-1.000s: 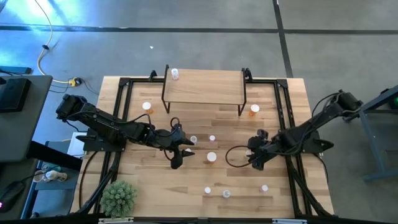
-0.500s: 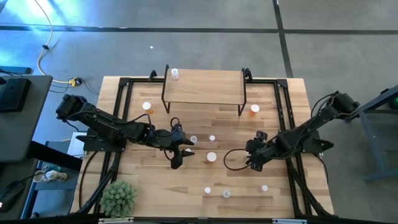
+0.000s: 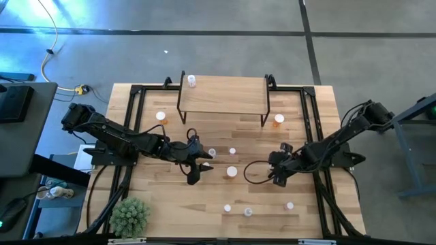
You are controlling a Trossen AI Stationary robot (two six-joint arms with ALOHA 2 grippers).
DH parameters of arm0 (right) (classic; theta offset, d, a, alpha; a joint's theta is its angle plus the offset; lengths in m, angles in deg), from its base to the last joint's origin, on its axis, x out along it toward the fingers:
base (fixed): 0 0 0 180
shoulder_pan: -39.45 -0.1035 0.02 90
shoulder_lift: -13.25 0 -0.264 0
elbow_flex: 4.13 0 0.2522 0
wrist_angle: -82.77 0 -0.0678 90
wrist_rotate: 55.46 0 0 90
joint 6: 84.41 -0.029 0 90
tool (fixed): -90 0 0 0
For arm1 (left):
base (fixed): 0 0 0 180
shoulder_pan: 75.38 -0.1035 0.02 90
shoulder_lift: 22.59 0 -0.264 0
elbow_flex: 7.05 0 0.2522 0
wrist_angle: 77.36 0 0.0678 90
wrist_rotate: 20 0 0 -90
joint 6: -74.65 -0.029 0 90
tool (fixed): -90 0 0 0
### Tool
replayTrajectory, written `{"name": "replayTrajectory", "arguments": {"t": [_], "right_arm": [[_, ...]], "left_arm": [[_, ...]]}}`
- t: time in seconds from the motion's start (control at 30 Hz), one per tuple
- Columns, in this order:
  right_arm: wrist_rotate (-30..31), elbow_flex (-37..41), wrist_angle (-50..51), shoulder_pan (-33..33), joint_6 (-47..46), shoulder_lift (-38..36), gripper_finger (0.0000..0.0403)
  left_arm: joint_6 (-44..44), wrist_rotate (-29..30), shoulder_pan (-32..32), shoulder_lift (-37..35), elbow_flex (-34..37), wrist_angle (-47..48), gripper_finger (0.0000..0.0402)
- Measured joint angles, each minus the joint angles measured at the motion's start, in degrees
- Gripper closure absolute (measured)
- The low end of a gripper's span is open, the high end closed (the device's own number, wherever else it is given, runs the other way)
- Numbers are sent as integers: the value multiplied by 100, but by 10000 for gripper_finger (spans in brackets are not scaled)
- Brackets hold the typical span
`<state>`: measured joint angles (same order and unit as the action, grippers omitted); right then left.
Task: Pick and place medicine bottles onto shelf by color
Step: Put the middle yellow pill bottle on the shelf
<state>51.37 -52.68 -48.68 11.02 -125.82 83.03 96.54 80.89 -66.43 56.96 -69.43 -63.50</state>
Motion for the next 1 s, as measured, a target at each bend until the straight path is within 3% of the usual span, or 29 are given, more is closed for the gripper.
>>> {"name": "replayTrajectory", "arguments": {"t": [0.3, 0.63, 1.0], "right_arm": [[-73, 0, -8, 0, 4, -2, 298], [-139, -60, -45, 48, 122, -2, 300], [-52, -1427, 59, 892, 1348, -2, 300]], "left_arm": [[0, 0, 0, 0, 0, 0, 195], [-11, 0, 1, 0, 0, 4, 195], [-245, -50, 1, -125, -2, 198, 195]]}}
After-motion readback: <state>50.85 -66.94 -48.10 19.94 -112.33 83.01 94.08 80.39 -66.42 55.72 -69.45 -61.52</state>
